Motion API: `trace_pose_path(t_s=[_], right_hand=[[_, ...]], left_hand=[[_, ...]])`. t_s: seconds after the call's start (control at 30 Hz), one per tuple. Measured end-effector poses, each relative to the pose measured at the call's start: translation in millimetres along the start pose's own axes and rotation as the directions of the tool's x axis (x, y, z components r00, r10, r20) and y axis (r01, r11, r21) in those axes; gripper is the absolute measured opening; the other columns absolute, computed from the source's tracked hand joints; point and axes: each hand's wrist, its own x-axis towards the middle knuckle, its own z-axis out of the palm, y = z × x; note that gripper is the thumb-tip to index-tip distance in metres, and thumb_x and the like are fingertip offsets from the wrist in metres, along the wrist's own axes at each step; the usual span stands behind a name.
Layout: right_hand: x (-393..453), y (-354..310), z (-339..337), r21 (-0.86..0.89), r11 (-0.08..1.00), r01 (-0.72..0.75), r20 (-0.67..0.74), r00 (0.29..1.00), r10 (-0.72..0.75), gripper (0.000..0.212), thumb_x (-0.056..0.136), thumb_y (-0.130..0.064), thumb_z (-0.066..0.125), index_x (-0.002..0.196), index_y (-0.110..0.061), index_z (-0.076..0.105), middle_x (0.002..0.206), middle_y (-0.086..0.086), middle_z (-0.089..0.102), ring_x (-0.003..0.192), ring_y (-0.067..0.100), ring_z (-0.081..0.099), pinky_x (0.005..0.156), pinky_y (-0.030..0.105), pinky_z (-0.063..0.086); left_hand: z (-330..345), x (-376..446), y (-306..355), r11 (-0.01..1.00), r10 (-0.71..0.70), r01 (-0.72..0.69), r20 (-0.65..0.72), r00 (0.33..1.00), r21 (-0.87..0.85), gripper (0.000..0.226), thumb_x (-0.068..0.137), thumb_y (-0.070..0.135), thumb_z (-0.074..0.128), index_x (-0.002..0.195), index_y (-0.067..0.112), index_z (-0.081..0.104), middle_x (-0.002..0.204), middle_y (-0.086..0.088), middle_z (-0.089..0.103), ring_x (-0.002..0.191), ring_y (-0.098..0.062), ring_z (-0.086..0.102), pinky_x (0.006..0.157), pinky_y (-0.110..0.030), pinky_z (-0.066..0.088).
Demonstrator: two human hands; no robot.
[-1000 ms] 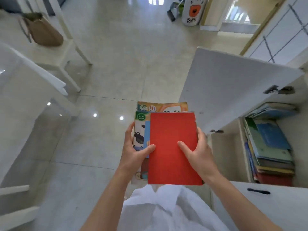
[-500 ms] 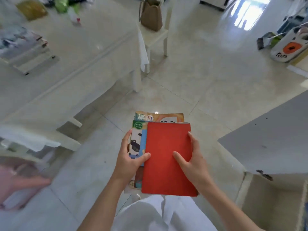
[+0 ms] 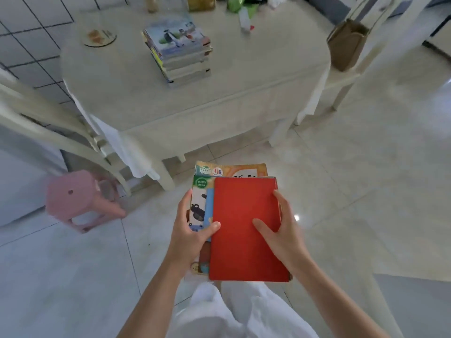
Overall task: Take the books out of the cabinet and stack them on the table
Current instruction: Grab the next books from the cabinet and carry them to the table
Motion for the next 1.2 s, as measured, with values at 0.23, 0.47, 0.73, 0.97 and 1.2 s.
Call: trace_pose_path(t_s=[0.23, 0.47, 0.73, 0.97, 1.2], right_hand=[[100, -39, 15, -0.028, 0.998, 0.056, 0.116, 0.992, -0.052, 0.08, 0.082, -0.023, 0.073, 0.143, -0.039, 0.023, 0.136, -0.007, 0.049, 0.115, 0.014, 0.056, 0.094, 0.036, 0.051], [221, -85, 7, -0.031, 0.999, 0.012, 0.178, 0.984, -0.006, 0.089, 0.064, -0.039, 0.075, 0.135, -0.05, 0.022, 0.128, -0.002, 0.056, 0.111, 0.018, 0.06, 0.093, 0.047, 0.053], [349, -142, 3, -0.021, 1.0, 0.006, 0.236, 0.972, -0.001, 0.084, 0.074, -0.016, 0.079, 0.141, -0.03, 0.031, 0.122, -0.005, 0.057, 0.107, 0.014, 0.061, 0.093, 0.041, 0.053], [442, -182, 7, 0.012, 0.996, -0.092, 0.255, 0.963, 0.086, 0.052, 0.074, -0.012, 0.08, 0.111, -0.027, 0.046, 0.105, -0.008, 0.062, 0.092, 0.013, 0.064, 0.082, 0.038, 0.055], [542, -218, 2, 0.073, 0.992, -0.1, 0.227, 0.97, 0.081, 0.061, 0.072, 0.011, 0.071, 0.118, -0.023, 0.05, 0.106, 0.0, 0.066, 0.095, 0.019, 0.065, 0.086, 0.046, 0.054]], left_hand=[[-4, 76, 18, 0.998, -0.039, 0.032, -0.125, 0.991, -0.058, 0.089, 0.075, 0.017, 0.081, 0.144, 0.04, 0.029, 0.142, 0.014, 0.044, 0.128, -0.009, 0.047, 0.081, -0.012, 0.051], [11, 174, 65, 0.994, -0.08, 0.062, -0.219, 0.972, -0.088, 0.098, 0.069, 0.028, 0.084, 0.144, 0.047, 0.025, 0.151, 0.014, 0.035, 0.138, -0.013, 0.035, 0.106, -0.048, 0.043], [22, 288, 119, 0.998, -0.037, 0.023, -0.247, 0.968, -0.061, 0.098, 0.076, 0.017, 0.081, 0.15, 0.035, 0.019, 0.147, 0.02, 0.031, 0.134, -0.003, 0.031, 0.102, -0.028, 0.037], [16, 389, 149, 1.0, -0.004, -0.003, -0.217, 0.976, -0.031, 0.088, 0.071, 0.007, 0.083, 0.143, 0.025, 0.037, 0.123, 0.01, 0.063, 0.105, 0.003, 0.062, 0.078, -0.014, 0.055], [31, 498, 184, 1.0, -0.027, 0.027, -0.181, 0.983, 0.001, 0.064, 0.067, -0.001, 0.084, 0.113, 0.026, 0.048, 0.101, 0.004, 0.067, 0.078, 0.002, 0.065, 0.06, -0.013, 0.051]])
